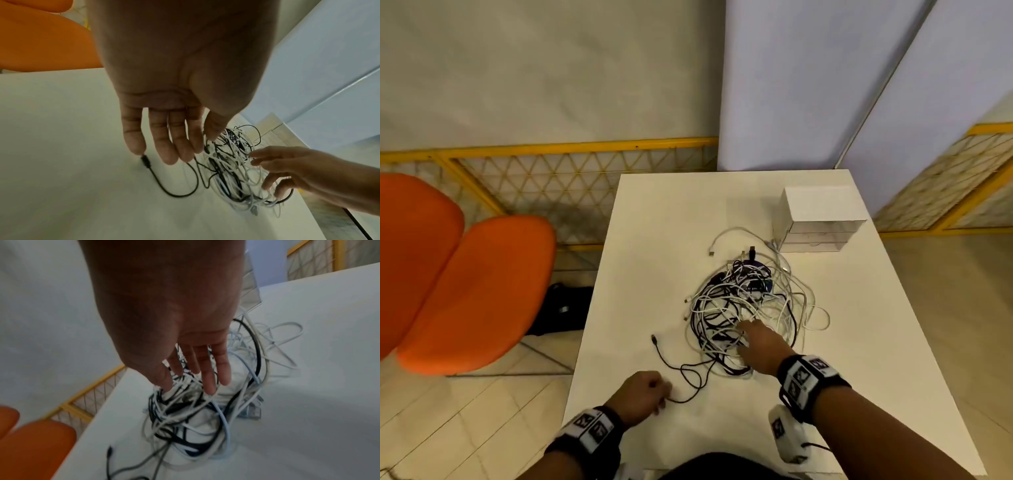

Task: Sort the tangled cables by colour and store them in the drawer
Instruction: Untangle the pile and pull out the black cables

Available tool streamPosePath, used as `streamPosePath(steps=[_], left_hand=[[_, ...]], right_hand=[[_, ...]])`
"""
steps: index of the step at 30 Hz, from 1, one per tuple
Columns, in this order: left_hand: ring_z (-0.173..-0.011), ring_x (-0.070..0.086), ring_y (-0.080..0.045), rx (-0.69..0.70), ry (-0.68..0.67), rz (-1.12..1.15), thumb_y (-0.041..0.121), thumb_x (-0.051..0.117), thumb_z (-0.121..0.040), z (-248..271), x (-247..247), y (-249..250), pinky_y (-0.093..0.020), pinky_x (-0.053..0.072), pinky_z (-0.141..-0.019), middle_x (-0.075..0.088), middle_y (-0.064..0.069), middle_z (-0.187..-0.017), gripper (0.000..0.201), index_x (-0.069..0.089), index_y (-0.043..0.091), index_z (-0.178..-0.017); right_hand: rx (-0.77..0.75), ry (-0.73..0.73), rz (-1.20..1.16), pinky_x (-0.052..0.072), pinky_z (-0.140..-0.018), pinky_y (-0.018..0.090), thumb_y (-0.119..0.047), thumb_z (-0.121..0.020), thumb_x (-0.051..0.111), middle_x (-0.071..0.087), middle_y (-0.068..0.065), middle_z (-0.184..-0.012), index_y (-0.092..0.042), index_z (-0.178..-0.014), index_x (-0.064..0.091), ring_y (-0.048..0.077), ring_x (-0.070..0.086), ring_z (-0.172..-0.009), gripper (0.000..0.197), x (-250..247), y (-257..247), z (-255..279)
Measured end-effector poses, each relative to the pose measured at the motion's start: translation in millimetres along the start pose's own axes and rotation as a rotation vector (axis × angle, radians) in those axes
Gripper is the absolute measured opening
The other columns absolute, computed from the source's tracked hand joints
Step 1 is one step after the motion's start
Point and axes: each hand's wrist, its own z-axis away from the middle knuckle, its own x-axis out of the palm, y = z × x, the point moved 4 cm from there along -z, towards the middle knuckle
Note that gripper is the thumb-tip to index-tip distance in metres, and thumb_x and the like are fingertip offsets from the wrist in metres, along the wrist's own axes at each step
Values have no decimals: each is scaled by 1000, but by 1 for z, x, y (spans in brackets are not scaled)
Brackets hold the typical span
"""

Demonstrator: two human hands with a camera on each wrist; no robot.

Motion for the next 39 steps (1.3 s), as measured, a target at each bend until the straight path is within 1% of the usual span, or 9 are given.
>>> streamPosePath(steps=[4,8,11,14,22,28,32,36,39], left_hand=[[-57,58,-11,-9,32,68,20,54,-101,-10,15,25,-14,41,-49,67,-6,-75,22,63,6,-87],[-54,58,-9,-9,67,126,19,58,-98,-22,32,52,-17,43,-49,66,-4,-72,17,60,8,-85],[-66,60,-15,25,116,132,27,63,-94,-38,42,71,-24,46,-57,67,-7,-79,17,60,13,-85],[-78,63,-19,8,160,212,32,66,-92,-56,53,90,-34,49,-68,69,-8,-90,19,62,13,-93],[-91,70,-32,-297,101,617,84,75,-52,-99,90,110,-37,56,-70,73,-15,-111,95,67,13,-115],[-67,66,-28,-265,143,734,24,85,-72,-106,97,109,-35,53,-65,72,-18,-81,25,74,3,-80],[-54,60,-22,-287,153,662,12,66,-90,-104,95,100,-31,48,-57,67,-14,-71,16,74,-2,-84],[-49,56,-21,-320,150,493,13,50,-100,-102,89,82,-24,45,-49,62,-8,-55,33,64,6,-70],[-59,62,-25,-336,30,401,25,52,-99,-97,81,70,-27,46,-56,69,-8,-66,30,69,6,-83]], right_hand=[[85,-132,142,49,-96,44,-33,-91,52,32,13,-149,-27,-154,13,36,51,-125,75,14,6,-8],[38,-134,229,48,-97,44,-38,-90,59,36,14,-148,-22,-153,14,37,53,-124,79,19,14,-15],[-48,-133,188,49,-93,39,-37,-88,61,54,7,-134,-21,-140,38,31,58,-117,60,15,16,-15],[-135,-103,170,45,-79,33,-31,-86,63,59,0,-98,-25,-95,54,24,59,-96,14,1,14,-10],[-316,-181,152,32,-65,28,-6,-84,52,44,0,-66,-20,-62,39,26,46,-73,29,-24,8,22],[-433,-415,86,32,-58,29,-18,-90,59,54,7,-75,-11,-80,49,21,43,-63,16,-29,7,44],[-301,-562,-28,46,-66,31,-17,-89,64,61,10,-102,-8,-106,57,19,56,-76,21,-47,16,34],[-129,-262,-314,50,-50,23,-14,-93,57,66,6,-93,-8,-105,62,12,62,-57,14,-78,18,-2],[-58,-43,-292,60,-62,42,-14,-90,51,69,18,-85,3,-89,64,22,64,-59,21,-90,17,-40]])
